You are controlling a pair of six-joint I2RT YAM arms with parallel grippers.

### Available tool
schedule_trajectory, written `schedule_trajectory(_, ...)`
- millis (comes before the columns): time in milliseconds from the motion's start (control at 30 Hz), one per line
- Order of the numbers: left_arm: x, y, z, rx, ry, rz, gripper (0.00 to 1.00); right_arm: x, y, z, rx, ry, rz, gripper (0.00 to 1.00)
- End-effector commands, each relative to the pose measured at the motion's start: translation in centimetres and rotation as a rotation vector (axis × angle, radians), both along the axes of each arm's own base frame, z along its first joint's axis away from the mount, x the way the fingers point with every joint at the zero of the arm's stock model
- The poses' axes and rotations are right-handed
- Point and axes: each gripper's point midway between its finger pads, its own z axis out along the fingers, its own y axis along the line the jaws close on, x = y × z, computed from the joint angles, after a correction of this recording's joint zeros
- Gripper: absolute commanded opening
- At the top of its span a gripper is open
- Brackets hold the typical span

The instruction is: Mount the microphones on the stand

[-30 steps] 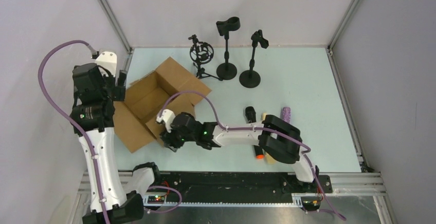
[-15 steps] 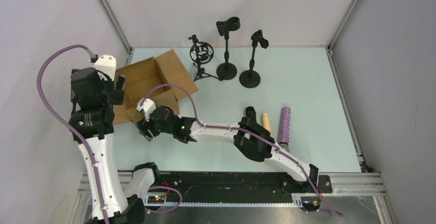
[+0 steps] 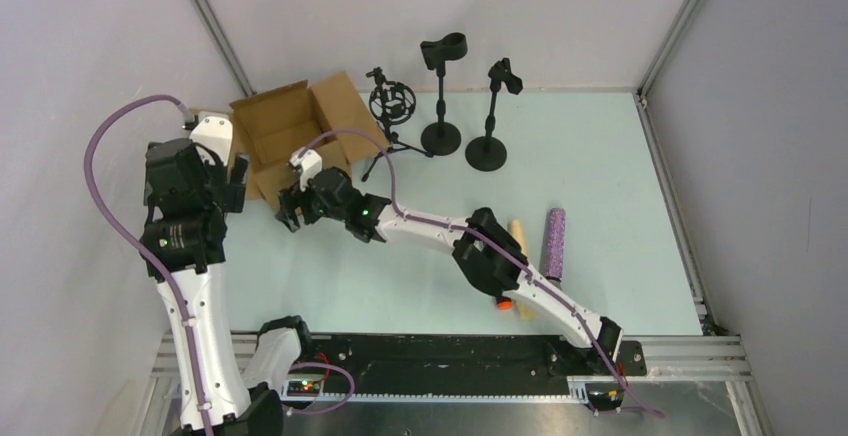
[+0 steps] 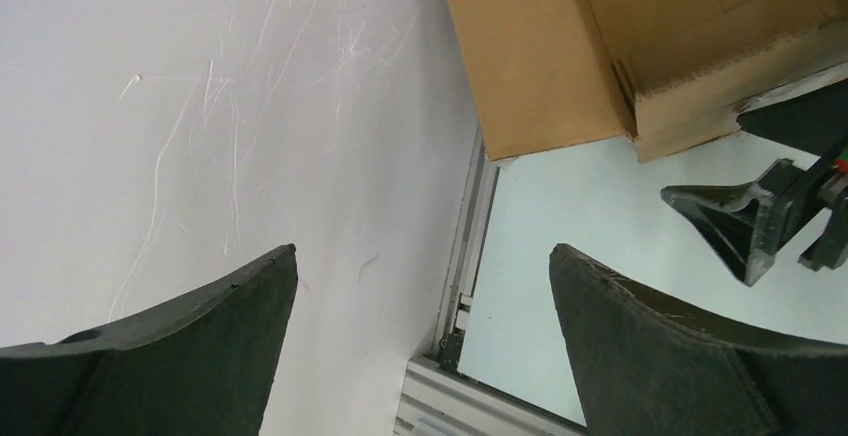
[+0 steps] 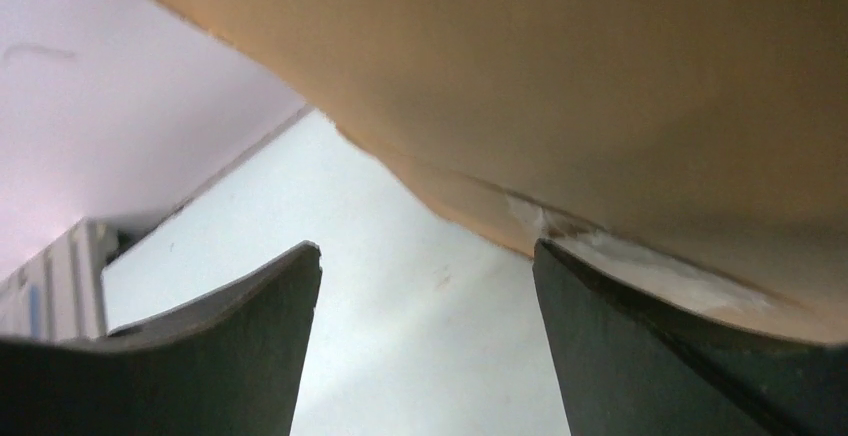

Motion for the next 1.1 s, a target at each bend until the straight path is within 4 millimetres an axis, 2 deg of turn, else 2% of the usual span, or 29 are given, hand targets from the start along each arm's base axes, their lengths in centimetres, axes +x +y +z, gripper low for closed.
schedule_trajectory(0,-0.1,0.0,-0.1,-0.008,-0.007,0.005,1.00,-3.2,-0.1,5.8,0.087,-0.029,0.240,0.82)
schedule_trajectory(67,0.0,-0.7,-0.7,-0.031,0.000,-0.034,1.00,-6.0,-0.4,6.7,0.057,-0.051,0.383,0.82)
schedule_trajectory(267,-0.9,-4.9,-4.3,-0.096,0.056,-0.280,1.00,-10.2,-3.7,8.9,-0.003,-0.079,0.523,0.83)
schedule_trajectory(300,-1.3,-5.5,-5.2,-0.107,0.078,-0.308,1.00,-11.0,-5.0,9.9,0.013,-0.097,0.532,0.83)
schedule_trajectory(333,-1.5,-6.2,-5.5,-0.106,0.082,-0.362,1.00,-11.8,-5.6,9.9,0.014,-0.105,0.549,0.84)
schedule_trajectory(367,-1.6,-6.6,-6.5,-0.114,0.107,-0.385,1.00,-12.8,-7.1,10.0,0.007,-0.105,0.556,0.84)
schedule_trajectory(400,-1.5,-7.1,-6.7,-0.107,0.112,-0.434,1.00,-13.7,-8.2,8.0,-0.034,-0.083,0.566,0.84)
schedule_trajectory(433,-1.4,-7.6,-7.4,-0.116,0.128,-0.463,1.00,-14.6,-9.1,10.0,-0.014,-0.110,0.572,0.85)
schedule_trajectory(467,-1.2,-7.6,-7.7,-0.107,0.142,-0.485,1.00,-15.5,-10.5,7.8,-0.054,-0.080,0.578,0.85)
schedule_trajectory(500,-1.1,-7.9,-7.8,-0.111,0.146,-0.505,1.00,-16.6,-11.5,9.8,-0.019,-0.112,0.585,0.85)
schedule_trajectory(533,-0.7,-8.0,-7.9,-0.110,0.160,-0.523,1.00,-17.4,-13.2,9.2,-0.032,-0.102,0.580,0.85)
schedule_trajectory(633,0.3,-8.2,-7.8,-0.096,0.176,-0.579,1.00,-19.3,-16.3,8.2,-0.068,-0.087,0.548,0.86)
schedule_trajectory(667,1.0,-8.1,-7.5,-0.088,0.171,-0.585,1.00,-19.9,-17.9,7.8,-0.080,-0.083,0.539,0.86)
schedule_trajectory(767,2.7,-8.0,-7.0,-0.082,0.155,-0.602,1.00,-21.0,-20.4,8.2,-0.086,-0.084,0.491,0.85)
schedule_trajectory(1000,7.2,-6.6,-6.6,-0.073,0.184,-0.596,1.00,-21.5,-25.8,13.6,-0.026,-0.138,0.389,0.83)
schedule_trajectory(1067,8.3,-6.4,-6.9,-0.071,0.198,-0.614,1.00,-20.8,-27.2,14.2,-0.038,-0.143,0.349,0.83)
